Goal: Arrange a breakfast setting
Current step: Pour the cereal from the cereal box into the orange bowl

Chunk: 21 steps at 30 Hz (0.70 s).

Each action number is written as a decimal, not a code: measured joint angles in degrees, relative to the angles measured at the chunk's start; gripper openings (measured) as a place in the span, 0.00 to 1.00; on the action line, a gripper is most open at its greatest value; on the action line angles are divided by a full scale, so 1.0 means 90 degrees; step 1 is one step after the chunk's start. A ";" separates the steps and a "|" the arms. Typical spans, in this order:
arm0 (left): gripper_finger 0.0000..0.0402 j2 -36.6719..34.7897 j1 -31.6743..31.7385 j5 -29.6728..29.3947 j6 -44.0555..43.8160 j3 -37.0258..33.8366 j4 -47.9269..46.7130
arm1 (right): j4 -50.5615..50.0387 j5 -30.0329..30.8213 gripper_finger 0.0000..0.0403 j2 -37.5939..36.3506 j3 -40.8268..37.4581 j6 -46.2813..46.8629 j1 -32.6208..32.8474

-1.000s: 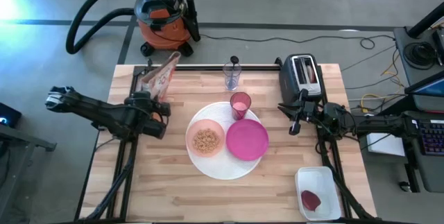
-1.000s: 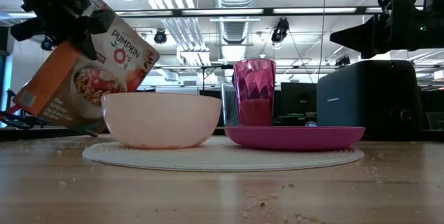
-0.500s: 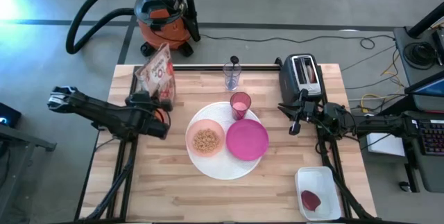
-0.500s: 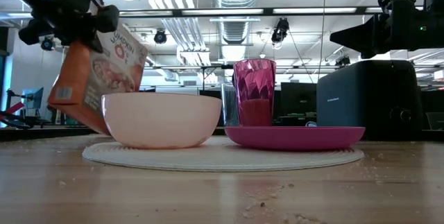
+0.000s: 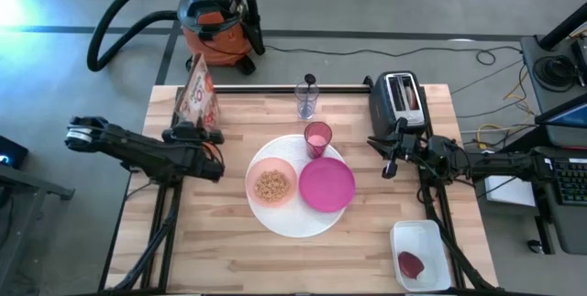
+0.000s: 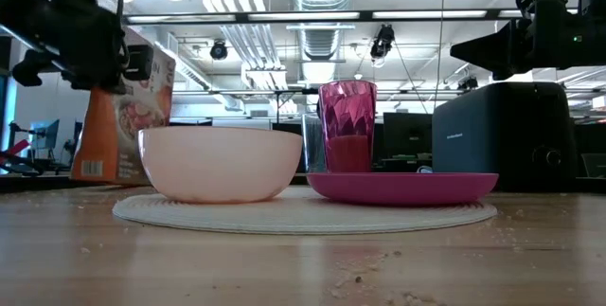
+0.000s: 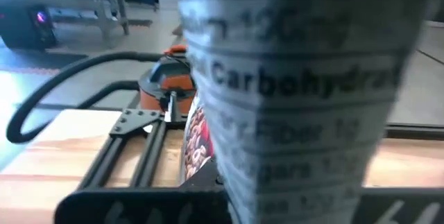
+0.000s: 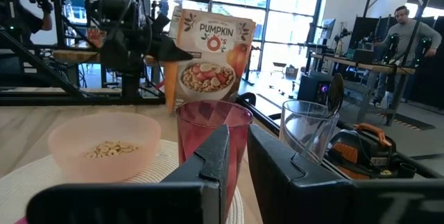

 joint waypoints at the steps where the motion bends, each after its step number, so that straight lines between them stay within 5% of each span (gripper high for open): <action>1: 0.00 0.0029 0.0041 -0.0044 -0.0002 -0.0058 0.0023 | 0.0000 0.0000 0.11 0.0001 0.0000 0.0000 -0.0001; 21: 0.00 0.0323 0.0511 -0.0550 -0.0009 -0.0537 0.0641 | -0.0001 0.0000 0.11 0.0001 0.0000 0.0000 0.0000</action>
